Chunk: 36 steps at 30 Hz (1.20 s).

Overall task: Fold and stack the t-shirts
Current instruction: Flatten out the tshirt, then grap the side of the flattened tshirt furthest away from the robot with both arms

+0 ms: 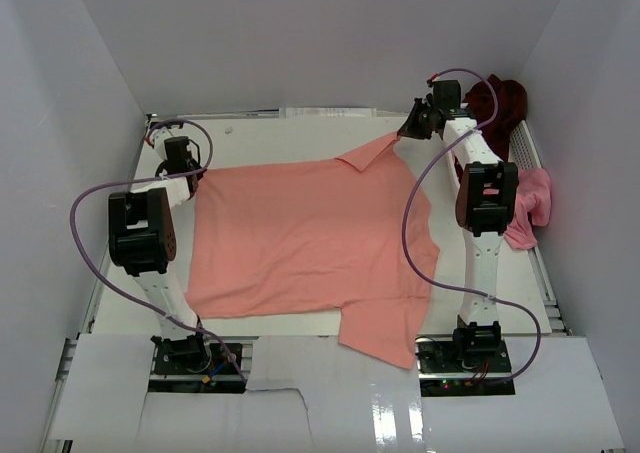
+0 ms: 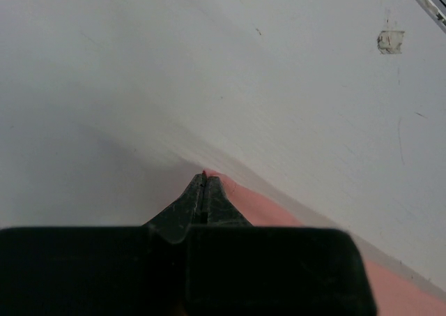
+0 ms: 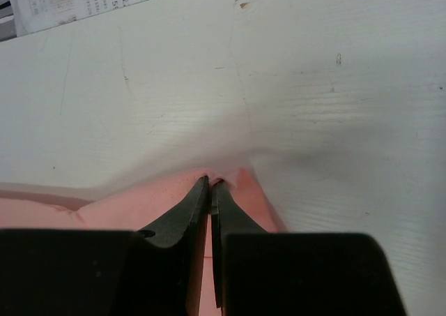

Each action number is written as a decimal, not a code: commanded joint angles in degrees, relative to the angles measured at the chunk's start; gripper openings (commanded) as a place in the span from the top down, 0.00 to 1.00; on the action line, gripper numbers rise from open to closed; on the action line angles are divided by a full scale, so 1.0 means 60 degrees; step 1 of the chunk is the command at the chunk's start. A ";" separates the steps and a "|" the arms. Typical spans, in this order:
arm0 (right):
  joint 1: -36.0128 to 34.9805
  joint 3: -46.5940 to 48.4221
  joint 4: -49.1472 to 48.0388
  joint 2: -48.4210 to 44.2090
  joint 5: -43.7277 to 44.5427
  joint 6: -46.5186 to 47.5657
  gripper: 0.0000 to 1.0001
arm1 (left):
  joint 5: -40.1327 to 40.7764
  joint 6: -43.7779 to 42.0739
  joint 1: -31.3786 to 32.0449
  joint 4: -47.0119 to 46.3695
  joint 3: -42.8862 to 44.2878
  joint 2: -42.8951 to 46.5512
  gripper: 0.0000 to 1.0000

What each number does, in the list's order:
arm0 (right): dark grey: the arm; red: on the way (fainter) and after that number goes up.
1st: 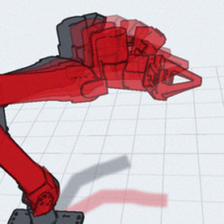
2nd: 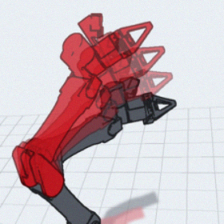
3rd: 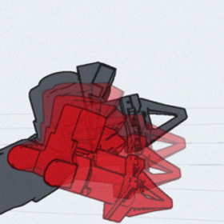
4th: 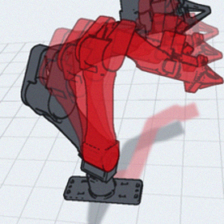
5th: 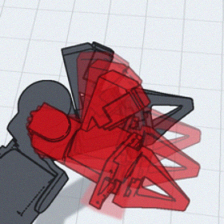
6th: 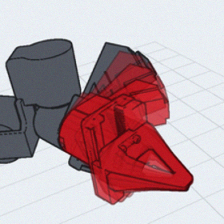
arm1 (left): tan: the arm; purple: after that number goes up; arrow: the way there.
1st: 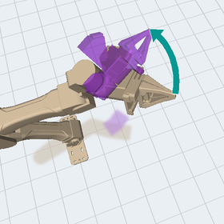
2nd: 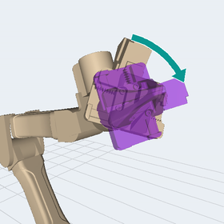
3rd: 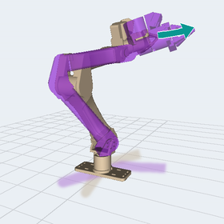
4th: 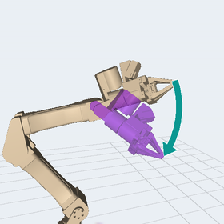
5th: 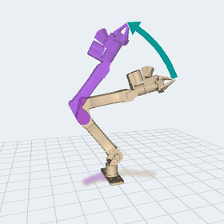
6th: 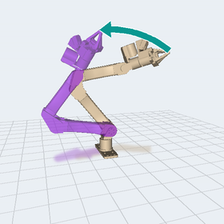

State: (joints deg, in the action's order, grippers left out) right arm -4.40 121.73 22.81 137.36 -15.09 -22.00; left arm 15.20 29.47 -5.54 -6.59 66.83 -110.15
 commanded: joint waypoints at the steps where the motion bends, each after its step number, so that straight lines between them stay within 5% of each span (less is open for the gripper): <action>1: 0.0060 0.0323 -0.0358 -0.0187 -0.0048 0.0166 0.92 | -0.0730 -0.0181 0.0030 -0.0235 0.0361 0.0033 1.00; 17: -0.0247 -0.1347 -0.0666 -0.2004 -0.0326 0.0546 0.92 | -0.1332 -0.0357 0.0030 -0.0352 -0.0107 0.0954 1.00; 36: -0.0247 -0.4277 -0.1120 -0.4274 -0.0107 0.0766 0.92 | -0.0513 -0.0283 0.0030 -0.0206 -0.1631 0.2434 1.00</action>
State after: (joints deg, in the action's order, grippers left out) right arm -6.07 97.21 18.65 115.90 -16.38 -18.74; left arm 9.72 27.86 -5.41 -7.92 57.95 -100.68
